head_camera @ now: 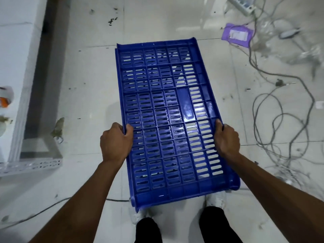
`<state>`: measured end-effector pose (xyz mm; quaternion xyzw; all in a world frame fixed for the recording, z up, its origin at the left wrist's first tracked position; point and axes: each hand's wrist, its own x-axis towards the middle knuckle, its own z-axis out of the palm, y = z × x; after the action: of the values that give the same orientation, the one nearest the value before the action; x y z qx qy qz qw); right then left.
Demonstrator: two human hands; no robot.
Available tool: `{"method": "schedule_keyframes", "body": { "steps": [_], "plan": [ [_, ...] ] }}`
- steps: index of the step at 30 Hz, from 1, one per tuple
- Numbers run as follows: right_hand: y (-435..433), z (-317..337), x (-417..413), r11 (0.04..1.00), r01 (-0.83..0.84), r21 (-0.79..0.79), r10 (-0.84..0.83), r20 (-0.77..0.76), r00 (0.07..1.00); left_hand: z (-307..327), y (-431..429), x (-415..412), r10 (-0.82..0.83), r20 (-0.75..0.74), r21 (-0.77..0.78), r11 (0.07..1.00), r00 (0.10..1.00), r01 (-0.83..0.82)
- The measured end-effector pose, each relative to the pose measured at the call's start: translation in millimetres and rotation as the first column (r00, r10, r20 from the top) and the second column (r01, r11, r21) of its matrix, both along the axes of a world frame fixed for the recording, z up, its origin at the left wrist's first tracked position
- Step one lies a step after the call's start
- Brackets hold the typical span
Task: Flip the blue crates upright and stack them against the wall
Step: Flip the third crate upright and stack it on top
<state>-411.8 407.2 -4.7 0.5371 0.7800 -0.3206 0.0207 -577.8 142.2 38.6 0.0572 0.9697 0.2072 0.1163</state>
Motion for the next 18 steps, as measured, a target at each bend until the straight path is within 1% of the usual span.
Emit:
{"method": "schedule_keyframes", "body": {
  "steps": [4,7,14,18],
  "plan": [
    [46.7,1.8,22.5,0.998,0.007,-0.061,-0.006,0.019,1.000,-6.3,41.7,20.7,-0.025,0.045,0.025,0.999,0.999,0.024],
    [74.0,4.2,35.6,0.997,0.006,-0.078,-0.004,0.033,0.999,-9.4,70.0,31.6,-0.065,0.054,0.002,0.998,0.996,0.065],
    [112.2,0.9,52.3,0.997,0.024,-0.067,-0.023,0.016,1.000,-18.4,118.5,45.0,-0.115,0.096,-0.101,0.987,0.989,0.125],
    [120.0,-1.8,58.1,0.998,0.030,-0.047,-0.028,0.045,0.999,-25.3,132.2,56.5,-0.111,0.185,-0.177,0.974,0.976,0.144]
  ]
}}
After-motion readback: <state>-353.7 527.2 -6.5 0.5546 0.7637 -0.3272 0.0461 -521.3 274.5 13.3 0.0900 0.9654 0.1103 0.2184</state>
